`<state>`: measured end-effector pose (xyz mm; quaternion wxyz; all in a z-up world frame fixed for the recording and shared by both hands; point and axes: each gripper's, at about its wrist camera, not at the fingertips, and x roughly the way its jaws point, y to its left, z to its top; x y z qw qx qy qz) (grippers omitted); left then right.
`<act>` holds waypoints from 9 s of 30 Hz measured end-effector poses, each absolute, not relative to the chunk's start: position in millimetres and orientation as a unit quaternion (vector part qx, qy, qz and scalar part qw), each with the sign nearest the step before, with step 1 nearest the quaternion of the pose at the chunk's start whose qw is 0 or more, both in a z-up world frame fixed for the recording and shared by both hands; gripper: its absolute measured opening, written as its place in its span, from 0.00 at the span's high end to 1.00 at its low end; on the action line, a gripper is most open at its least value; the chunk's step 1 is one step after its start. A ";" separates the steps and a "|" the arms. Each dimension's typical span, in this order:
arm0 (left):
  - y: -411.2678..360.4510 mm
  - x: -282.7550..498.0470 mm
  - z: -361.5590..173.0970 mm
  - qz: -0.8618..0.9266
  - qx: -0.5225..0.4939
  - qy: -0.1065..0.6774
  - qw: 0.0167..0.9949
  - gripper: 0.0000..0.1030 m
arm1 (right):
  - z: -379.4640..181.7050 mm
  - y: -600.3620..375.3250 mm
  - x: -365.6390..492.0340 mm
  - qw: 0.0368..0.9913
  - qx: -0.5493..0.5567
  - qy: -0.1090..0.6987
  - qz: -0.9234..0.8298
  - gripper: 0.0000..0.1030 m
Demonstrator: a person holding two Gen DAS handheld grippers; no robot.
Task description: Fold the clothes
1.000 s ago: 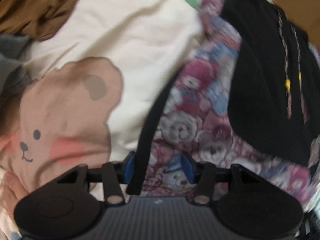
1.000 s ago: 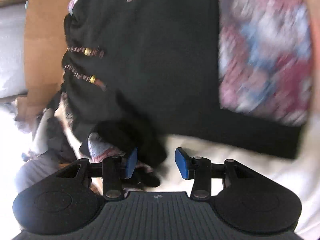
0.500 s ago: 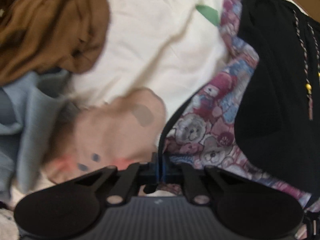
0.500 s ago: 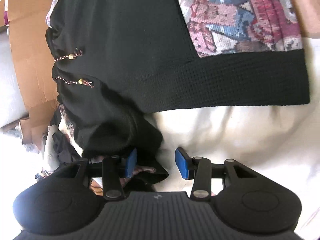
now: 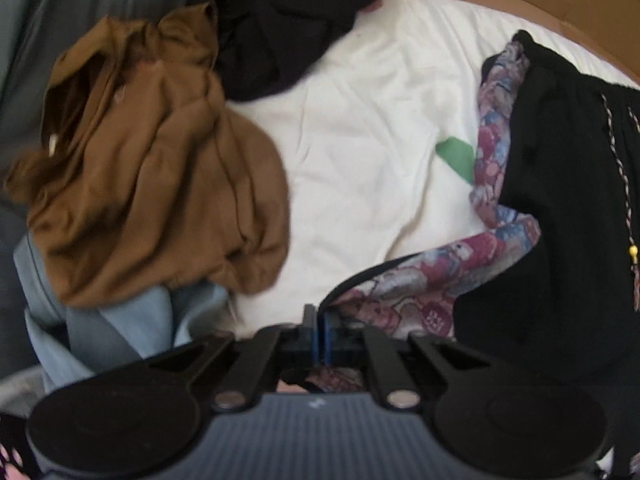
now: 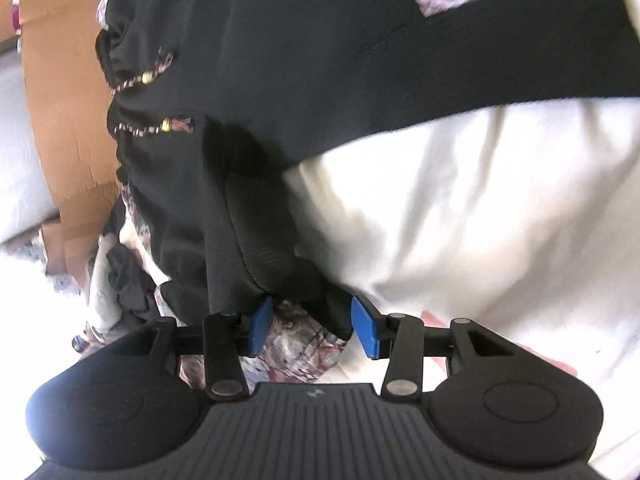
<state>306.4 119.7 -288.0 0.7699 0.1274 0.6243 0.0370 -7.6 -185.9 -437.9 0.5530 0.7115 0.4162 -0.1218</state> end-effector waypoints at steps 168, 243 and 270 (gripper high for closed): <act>9.1 263.4 -79.1 -0.204 0.135 0.471 0.848 0.33 | -33.6 -349.6 76.4 0.908 0.246 0.318 -0.116 0.51; 0.4 400.9 -360.4 -0.185 0.034 0.460 0.868 0.87 | -340.4 -426.2 297.5 0.890 0.159 0.426 -0.014 0.94; -19.2 453.2 -383.4 -0.162 0.029 0.457 0.874 0.86 | -356.6 -398.9 384.4 0.883 0.113 0.452 -0.047 0.90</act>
